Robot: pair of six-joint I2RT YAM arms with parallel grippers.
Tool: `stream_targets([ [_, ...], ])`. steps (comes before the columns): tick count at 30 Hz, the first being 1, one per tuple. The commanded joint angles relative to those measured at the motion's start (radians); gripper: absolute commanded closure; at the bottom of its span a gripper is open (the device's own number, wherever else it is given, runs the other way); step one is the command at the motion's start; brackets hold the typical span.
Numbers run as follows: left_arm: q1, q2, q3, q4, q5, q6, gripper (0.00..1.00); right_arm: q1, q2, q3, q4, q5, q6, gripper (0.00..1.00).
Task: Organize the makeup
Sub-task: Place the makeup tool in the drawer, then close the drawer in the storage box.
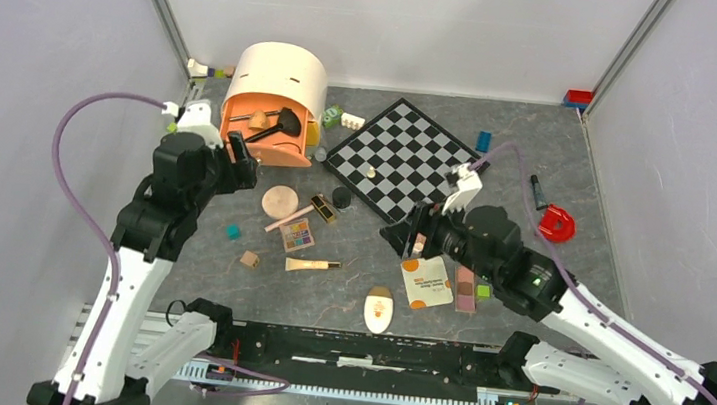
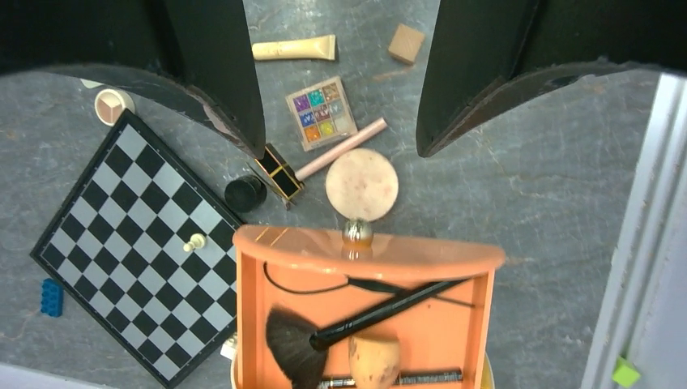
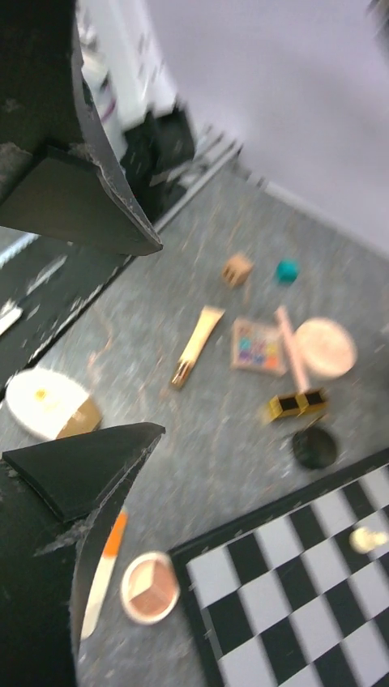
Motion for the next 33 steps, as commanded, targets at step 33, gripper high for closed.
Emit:
stream_targets([
  [33,0.005,-0.242,-0.217,-0.044,-0.019,-0.181,0.10,-0.029,0.135,0.485,0.028,-0.194,0.397,0.02],
])
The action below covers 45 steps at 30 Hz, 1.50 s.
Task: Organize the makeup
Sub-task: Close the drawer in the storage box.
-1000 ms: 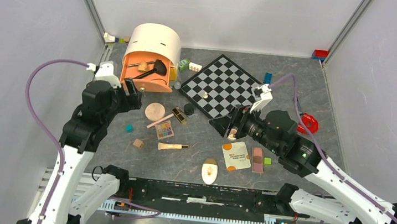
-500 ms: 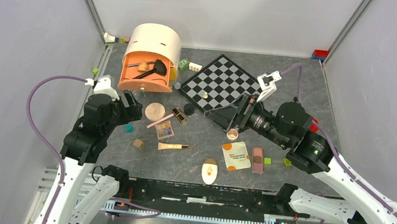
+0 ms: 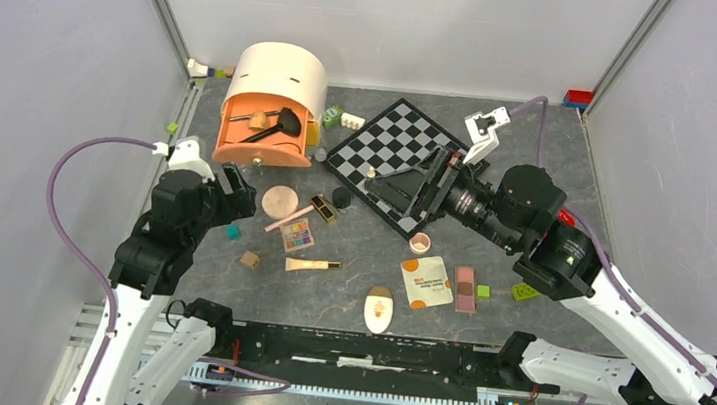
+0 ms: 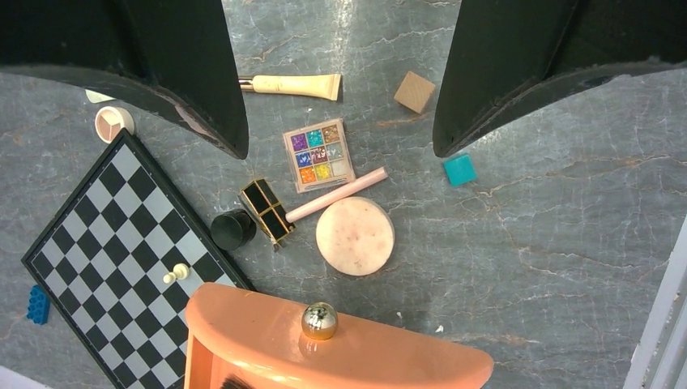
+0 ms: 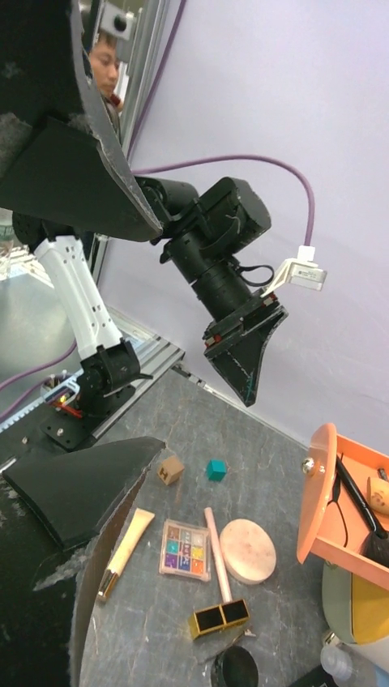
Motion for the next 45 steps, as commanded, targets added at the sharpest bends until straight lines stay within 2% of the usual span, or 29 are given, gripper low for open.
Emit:
stream_targets([
  [1,0.005,-0.013,0.006,0.009,0.010,-0.043,0.10,-0.057,0.003,-0.025,0.087,-0.090,0.131,0.02],
  [6,0.005,-0.016,0.000,0.010,0.017,-0.053,0.09,-0.098,-0.013,-0.130,0.208,-0.102,0.224,0.02],
  [11,0.005,0.012,0.009,0.016,0.048,-0.053,0.09,-0.124,-0.041,-0.158,0.075,-0.014,0.094,0.02],
  [15,0.005,0.060,0.015,0.017,0.074,-0.064,0.08,-0.124,-0.153,-0.318,0.020,0.062,0.033,0.02],
  [18,0.005,0.092,0.007,0.039,0.105,-0.081,0.12,-0.124,-0.253,-0.464,0.017,0.095,0.009,0.02],
  [21,0.004,0.110,-0.015,0.095,0.115,-0.085,0.15,-0.123,-0.308,-0.531,-0.036,0.129,-0.017,0.02],
  [27,0.004,0.221,0.008,0.182,0.049,-0.051,0.21,-0.123,-0.368,-0.587,-0.119,0.151,-0.062,0.02],
  [32,0.005,0.303,0.041,0.225,0.004,-0.033,0.22,-0.124,-0.432,-0.627,-0.137,0.154,-0.095,0.02],
  [36,0.005,0.363,0.078,0.233,-0.002,-0.027,0.22,-0.124,-0.476,-0.663,-0.187,0.244,-0.069,0.02],
  [42,0.005,0.391,0.086,0.261,0.006,-0.026,0.21,-0.124,-0.429,-0.600,-0.325,0.369,-0.081,0.02],
  [45,0.004,0.414,0.085,0.273,0.000,-0.014,0.21,-0.124,-0.416,-0.591,-0.338,0.387,-0.096,0.02],
])
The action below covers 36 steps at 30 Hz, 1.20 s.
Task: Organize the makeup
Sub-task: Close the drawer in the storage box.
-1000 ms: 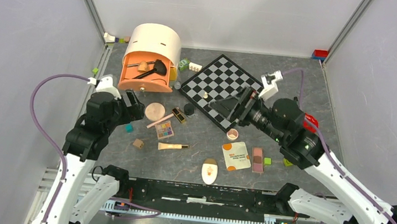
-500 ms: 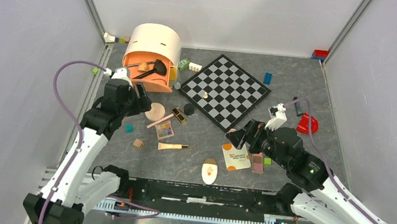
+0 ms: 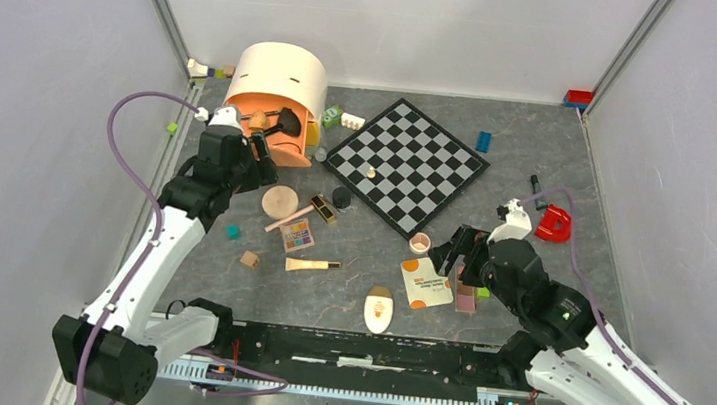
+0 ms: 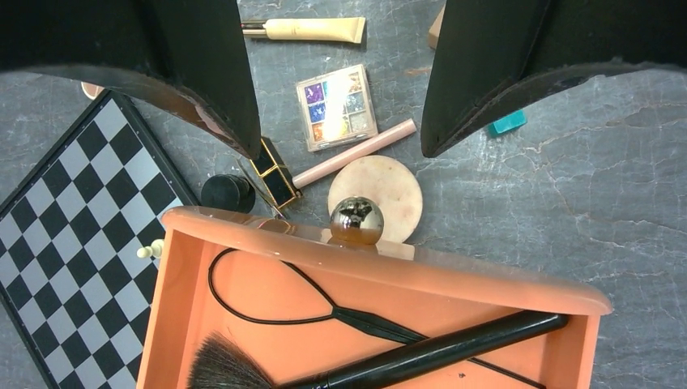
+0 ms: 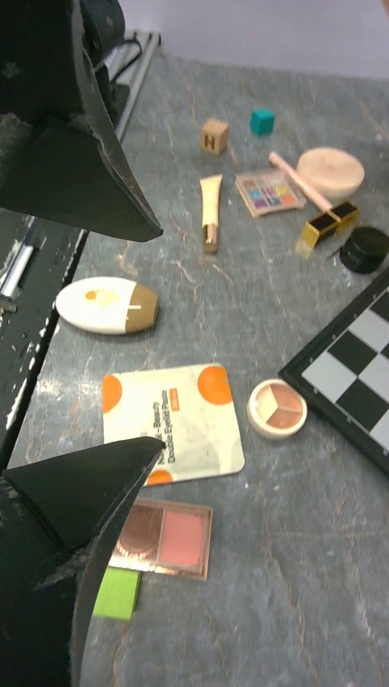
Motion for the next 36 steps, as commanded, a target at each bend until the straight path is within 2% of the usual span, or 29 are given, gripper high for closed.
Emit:
stream_targets([
  [1,0.005,0.031,0.041,0.062,-0.026,0.021,0.21,-0.002,0.011,0.047,-0.050,0.084,-0.028,0.02],
  [7,0.005,0.092,0.052,0.108,-0.037,0.033,0.20,-0.002,-0.048,-0.009,0.032,0.054,-0.034,0.02],
  [14,0.005,0.140,0.096,0.129,-0.059,0.065,0.20,-0.002,-0.083,-0.044,0.044,0.052,-0.027,0.02],
  [20,0.005,0.166,0.119,0.147,-0.055,0.078,0.20,-0.002,-0.072,-0.052,0.034,0.046,-0.013,0.02],
  [29,0.005,0.211,0.151,0.178,-0.062,0.104,0.20,-0.002,-0.050,-0.095,0.120,-0.047,-0.026,0.02],
  [36,0.008,0.246,0.184,0.221,-0.064,0.125,0.25,-0.002,-0.022,-0.118,0.187,-0.123,-0.026,0.02],
])
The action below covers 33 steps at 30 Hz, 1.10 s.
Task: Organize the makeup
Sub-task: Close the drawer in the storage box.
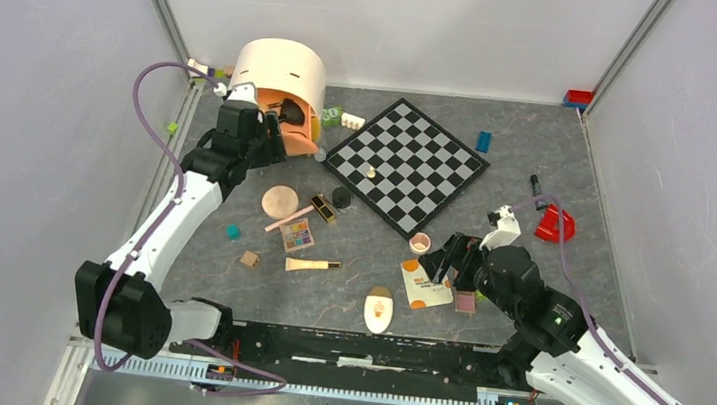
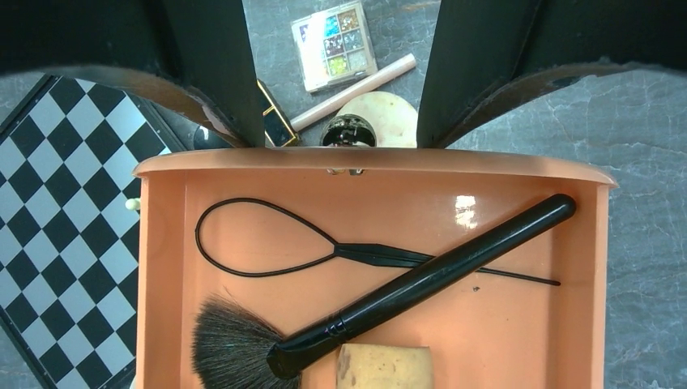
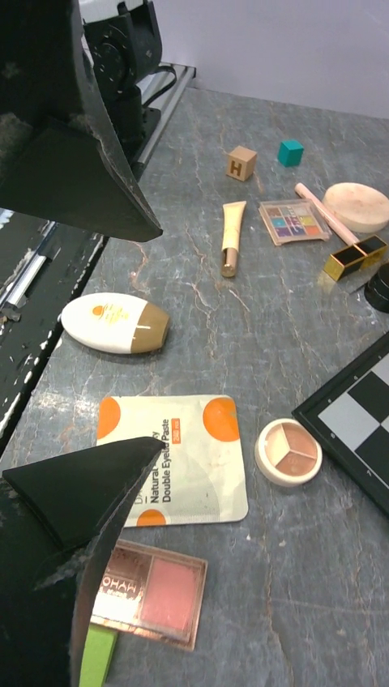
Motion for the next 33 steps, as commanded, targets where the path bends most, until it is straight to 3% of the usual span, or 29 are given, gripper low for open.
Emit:
stream_targets([
  [1,0.007,0.022,0.069,0.118,-0.042,0.054,0.26,-0.001,0.018,-0.010,0.076,-0.051,-0.009,0.02],
  [7,0.015,0.031,0.089,0.114,-0.104,0.073,0.34,-0.002,0.030,-0.011,0.075,-0.066,-0.010,0.02],
  [33,0.055,0.213,0.202,0.196,-0.097,0.134,0.41,-0.002,0.055,-0.019,0.082,-0.075,-0.023,0.02],
])
